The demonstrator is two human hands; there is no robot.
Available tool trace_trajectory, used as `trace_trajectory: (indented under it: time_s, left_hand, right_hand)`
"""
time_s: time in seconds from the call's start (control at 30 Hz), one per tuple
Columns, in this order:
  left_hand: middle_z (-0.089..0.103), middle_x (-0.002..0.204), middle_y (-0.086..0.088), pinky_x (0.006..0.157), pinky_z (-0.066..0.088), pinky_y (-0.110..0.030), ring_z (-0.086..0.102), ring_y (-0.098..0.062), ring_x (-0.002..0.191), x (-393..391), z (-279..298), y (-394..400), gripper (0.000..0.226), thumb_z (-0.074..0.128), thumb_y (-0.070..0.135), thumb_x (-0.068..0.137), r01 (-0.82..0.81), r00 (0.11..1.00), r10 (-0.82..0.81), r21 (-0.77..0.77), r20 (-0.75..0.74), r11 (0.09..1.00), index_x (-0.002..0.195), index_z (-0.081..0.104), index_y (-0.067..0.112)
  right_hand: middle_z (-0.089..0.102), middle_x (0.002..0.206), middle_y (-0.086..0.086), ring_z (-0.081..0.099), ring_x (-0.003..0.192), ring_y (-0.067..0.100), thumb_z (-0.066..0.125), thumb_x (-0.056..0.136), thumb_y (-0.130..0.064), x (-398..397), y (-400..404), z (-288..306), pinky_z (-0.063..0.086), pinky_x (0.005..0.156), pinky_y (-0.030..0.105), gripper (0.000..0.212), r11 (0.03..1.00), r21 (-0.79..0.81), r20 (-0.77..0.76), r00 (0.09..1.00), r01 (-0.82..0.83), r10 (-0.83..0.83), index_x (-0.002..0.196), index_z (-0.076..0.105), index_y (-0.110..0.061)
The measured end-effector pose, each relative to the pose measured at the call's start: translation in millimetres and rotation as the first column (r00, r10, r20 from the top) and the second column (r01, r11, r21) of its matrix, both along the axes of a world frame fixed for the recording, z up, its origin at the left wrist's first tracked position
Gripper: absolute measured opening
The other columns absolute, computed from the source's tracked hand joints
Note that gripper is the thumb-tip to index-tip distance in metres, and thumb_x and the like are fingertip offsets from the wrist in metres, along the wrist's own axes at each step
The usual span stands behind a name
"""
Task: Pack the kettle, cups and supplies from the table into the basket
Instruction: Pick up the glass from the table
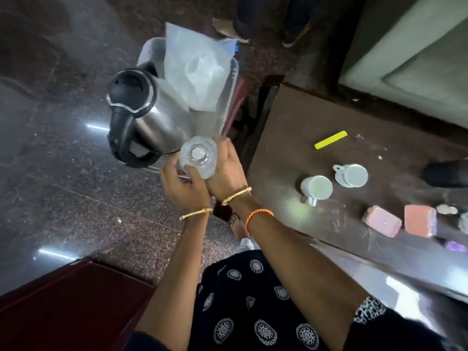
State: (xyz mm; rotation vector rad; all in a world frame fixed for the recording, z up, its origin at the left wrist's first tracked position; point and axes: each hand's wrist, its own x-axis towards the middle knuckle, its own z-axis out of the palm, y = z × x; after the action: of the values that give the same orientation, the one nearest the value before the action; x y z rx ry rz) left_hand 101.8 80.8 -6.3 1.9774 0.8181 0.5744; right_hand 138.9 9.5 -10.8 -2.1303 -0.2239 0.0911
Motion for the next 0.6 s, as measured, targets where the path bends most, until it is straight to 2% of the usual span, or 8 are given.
trace_trajectory:
  time_s: [0.07,0.1,0.2,0.27,0.4,0.47,0.53,0.6]
  left_hand:
    - [0.060,0.098,-0.024,0.063,0.043,-0.005,0.056,-0.016,0.077,-9,5,-23,0.028,0.054,0.007,0.083,0.025,0.998,-0.027,0.037,0.061,0.999,0.108,0.062,-0.003]
    - [0.061,0.095,-0.025,0.063,0.042,-0.005,0.056,-0.015,0.076,-12,7,-37,0.027,0.054,0.006,0.083,0.071,0.995,-0.075,0.051,0.067,0.996,0.106,0.062,-0.004]
    - [0.063,0.095,-0.026,0.069,0.050,-0.022,0.061,-0.025,0.081,-17,7,-83,0.024,0.054,0.003,0.082,0.261,0.964,-0.262,0.035,0.039,0.965,0.102,0.063,-0.008]
    - [0.065,0.096,-0.023,0.073,0.049,-0.025,0.061,-0.023,0.084,-16,4,-119,0.021,0.057,0.003,0.081,0.398,0.917,-0.398,0.024,-0.015,0.917,0.099,0.064,-0.006]
    - [0.068,0.091,-0.016,0.073,0.048,-0.023,0.060,-0.020,0.078,-7,-5,-202,0.019,0.061,0.008,0.076,0.596,0.788,-0.598,-0.062,-0.143,0.800,0.093,0.067,0.000]
    - [0.069,0.090,-0.010,0.072,0.050,-0.024,0.060,-0.015,0.074,-1,-8,-248,0.018,0.063,0.009,0.074,0.638,0.727,-0.658,-0.163,-0.198,0.753,0.091,0.067,0.004]
    - [0.071,0.090,-0.008,0.075,0.052,-0.029,0.064,-0.019,0.077,6,-13,-289,0.016,0.066,0.008,0.074,0.666,0.664,-0.702,-0.224,-0.258,0.712,0.090,0.068,0.006]
    - [0.073,0.091,-0.009,0.076,0.053,-0.028,0.067,-0.023,0.082,15,-19,-334,0.017,0.067,0.008,0.073,0.686,0.612,-0.729,-0.253,-0.305,0.682,0.090,0.070,0.006]
  right_hand:
    - [0.054,0.111,0.017,0.056,0.101,0.033,0.082,0.068,-0.032,-15,-23,9,0.051,0.083,0.042,0.068,0.996,0.034,0.049,0.996,0.077,-0.079,0.115,0.046,0.001]
    - [0.054,0.111,0.016,0.057,0.100,0.031,0.083,0.067,-0.033,-22,-40,12,0.051,0.083,0.038,0.068,0.991,0.038,0.041,0.991,0.126,-0.128,0.114,0.046,0.001]
    - [0.051,0.112,0.013,0.055,0.101,0.023,0.082,0.067,-0.033,-38,-94,11,0.046,0.082,0.023,0.068,0.960,0.022,-0.039,0.959,0.281,-0.280,0.114,0.047,0.002]
    - [0.050,0.111,0.012,0.052,0.101,0.020,0.082,0.068,-0.031,-49,-136,5,0.040,0.081,0.015,0.066,0.919,0.009,-0.056,0.918,0.393,-0.392,0.114,0.047,0.001]
    - [0.051,0.116,0.012,0.050,0.108,0.021,0.081,0.066,-0.034,-67,-225,-7,0.042,0.080,0.021,0.071,0.822,-0.040,-0.079,0.818,0.568,-0.569,0.119,0.045,-0.002]
    - [0.052,0.115,0.013,0.046,0.105,0.015,0.081,0.064,-0.035,-72,-272,-14,0.039,0.078,0.015,0.073,0.783,-0.081,-0.085,0.778,0.617,-0.622,0.118,0.046,-0.001]
    - [0.051,0.114,0.016,0.044,0.100,0.013,0.083,0.061,-0.034,-73,-314,-20,0.035,0.075,0.010,0.078,0.750,-0.098,-0.107,0.742,0.654,-0.661,0.118,0.045,0.002]
    - [0.050,0.116,0.019,0.045,0.102,0.015,0.084,0.060,-0.033,-69,-357,-28,0.035,0.079,0.011,0.082,0.730,-0.100,-0.139,0.717,0.676,-0.683,0.121,0.043,0.004]
